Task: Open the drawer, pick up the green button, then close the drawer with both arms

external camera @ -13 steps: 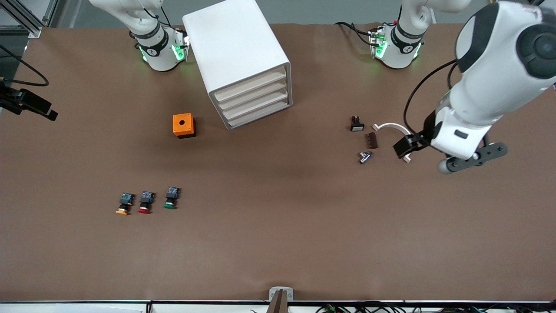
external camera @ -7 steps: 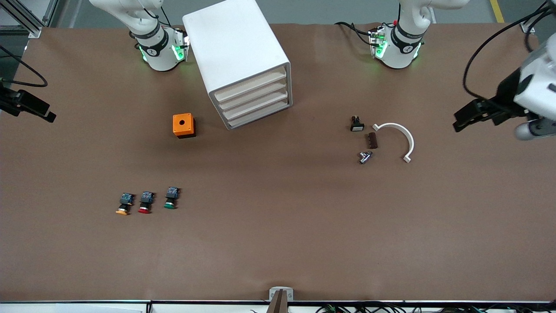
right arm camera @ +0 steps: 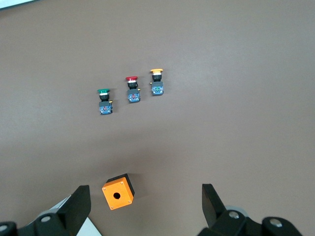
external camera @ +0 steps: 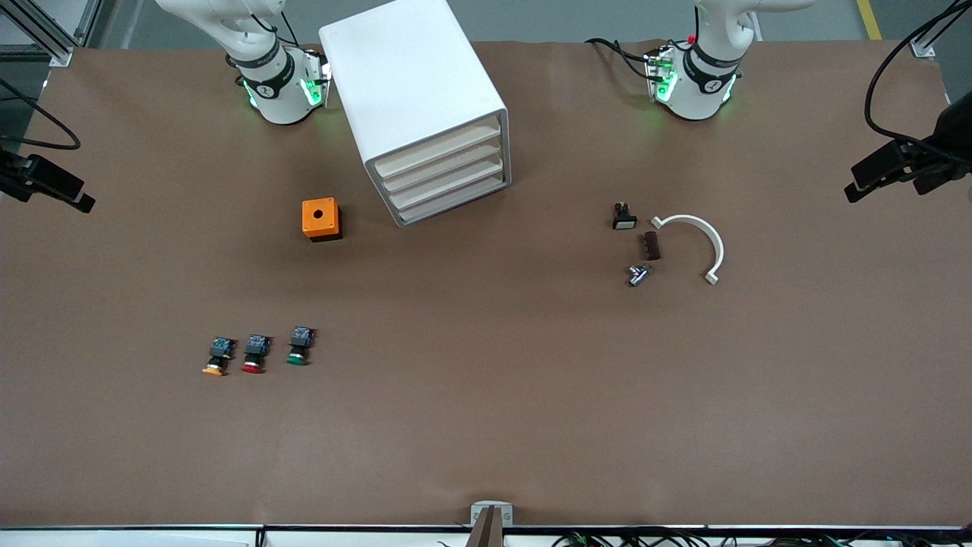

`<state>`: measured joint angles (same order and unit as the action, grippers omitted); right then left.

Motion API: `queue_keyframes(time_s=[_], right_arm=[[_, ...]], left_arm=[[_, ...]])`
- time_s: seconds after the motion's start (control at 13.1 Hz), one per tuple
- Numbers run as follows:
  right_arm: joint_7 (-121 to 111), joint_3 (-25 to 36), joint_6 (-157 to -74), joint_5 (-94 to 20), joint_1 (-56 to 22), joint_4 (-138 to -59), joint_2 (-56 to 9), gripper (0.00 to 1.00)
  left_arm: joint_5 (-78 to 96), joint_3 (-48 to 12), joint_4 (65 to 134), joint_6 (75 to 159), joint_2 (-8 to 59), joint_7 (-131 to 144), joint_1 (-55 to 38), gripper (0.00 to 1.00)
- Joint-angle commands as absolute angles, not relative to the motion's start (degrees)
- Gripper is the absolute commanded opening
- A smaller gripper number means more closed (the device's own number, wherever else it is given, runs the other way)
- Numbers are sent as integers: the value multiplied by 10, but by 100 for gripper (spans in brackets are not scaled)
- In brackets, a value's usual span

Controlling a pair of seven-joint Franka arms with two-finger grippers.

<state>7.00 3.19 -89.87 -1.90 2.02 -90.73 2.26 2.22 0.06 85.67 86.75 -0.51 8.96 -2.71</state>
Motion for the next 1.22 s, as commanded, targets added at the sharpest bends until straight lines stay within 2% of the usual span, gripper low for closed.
queue_keyframes(time_s=[0.0,0.38,0.69,1.14], right_arm=[[69,25,-904,-12,27,-919,37,100],[69,25,-904,-12,28,-919,39,100],[69,25,-904,-12,28,-918,39,100],[69,25,-903,-12,27,-918,39,100]], left_arm=[[11,-15,911,888,-46,83,-18,100],[-23,-64,947,886,-75,83,-1,100],[-23,-61,991,908,-98,82,0,100],[-19,-61,977,910,-87,83,-1,100]])
